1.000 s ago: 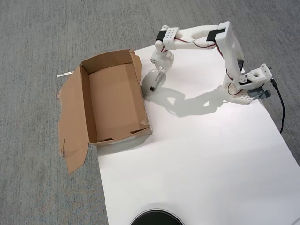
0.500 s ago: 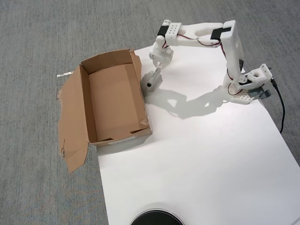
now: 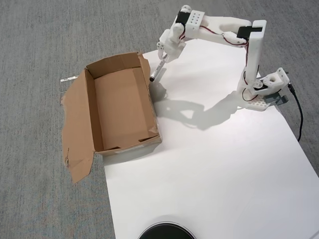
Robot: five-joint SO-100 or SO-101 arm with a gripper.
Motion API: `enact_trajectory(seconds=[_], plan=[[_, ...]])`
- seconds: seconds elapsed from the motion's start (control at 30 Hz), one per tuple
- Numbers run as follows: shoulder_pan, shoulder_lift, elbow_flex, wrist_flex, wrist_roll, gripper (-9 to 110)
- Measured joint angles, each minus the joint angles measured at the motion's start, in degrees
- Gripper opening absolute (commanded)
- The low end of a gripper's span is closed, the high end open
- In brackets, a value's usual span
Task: Grasp a pen and put it in the box.
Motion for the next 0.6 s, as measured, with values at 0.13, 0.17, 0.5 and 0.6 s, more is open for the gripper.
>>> enact_trajectory(seconds=[0.13, 0.17, 0.5, 0.6], plan=[[0.0, 2.6, 0.0, 0.0, 0.0, 0], [0.0, 3.3, 0.0, 0.0, 0.0, 0], [-3.2, 5.4, 0.0, 0.0, 0.0, 0], [-8.7, 5.5, -5.0, 0.1, 0.0, 0]])
